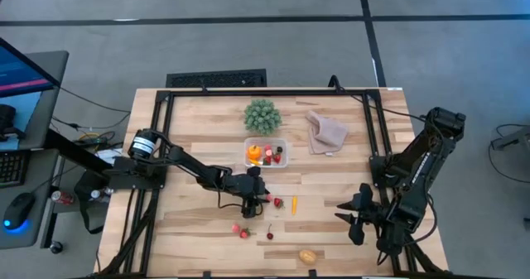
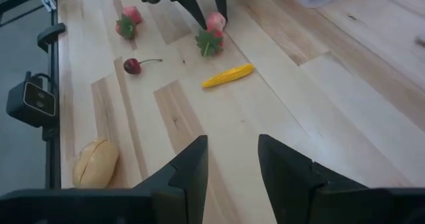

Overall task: Pick and placing Produce into tupperware
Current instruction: Put the pink peach into the transparent container

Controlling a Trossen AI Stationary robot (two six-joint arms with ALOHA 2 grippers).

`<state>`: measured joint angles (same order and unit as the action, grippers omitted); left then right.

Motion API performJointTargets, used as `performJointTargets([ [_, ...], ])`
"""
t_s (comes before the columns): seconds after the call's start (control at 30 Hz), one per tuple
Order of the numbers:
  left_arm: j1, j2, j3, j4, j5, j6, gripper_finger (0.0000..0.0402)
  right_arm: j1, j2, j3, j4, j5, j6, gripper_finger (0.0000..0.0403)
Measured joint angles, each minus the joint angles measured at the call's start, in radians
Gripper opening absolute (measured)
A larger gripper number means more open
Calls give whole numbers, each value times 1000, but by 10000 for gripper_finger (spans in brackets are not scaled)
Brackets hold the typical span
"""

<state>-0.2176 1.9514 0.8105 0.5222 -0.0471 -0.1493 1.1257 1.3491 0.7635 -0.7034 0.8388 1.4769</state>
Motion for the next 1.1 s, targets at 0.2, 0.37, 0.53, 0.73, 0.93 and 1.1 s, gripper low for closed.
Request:
performJointTargets([
  [0.2, 0, 0, 13, 0, 0, 0, 85, 0, 0, 0, -1, 0, 0, 124],
  [0.37, 0, 0, 14, 15, 0, -27, 74, 0, 0, 0, -1, 0, -1, 124],
  [0.53, 0, -22, 14, 22, -16, -45, 77, 0, 0, 0, -5, 0, -1, 124],
  [0.73, 3, -62, 14, 18, -45, -45, 71, 0, 0, 0, -18, 0, -2, 124],
  [0.93, 3, -111, 14, 3, -78, -44, 69, 0, 0, 0, -22, 5, -2, 124],
  [1.1, 14, -177, 14, -74, -185, -52, 69, 0, 0, 0, -28, 10, -2, 124],
])
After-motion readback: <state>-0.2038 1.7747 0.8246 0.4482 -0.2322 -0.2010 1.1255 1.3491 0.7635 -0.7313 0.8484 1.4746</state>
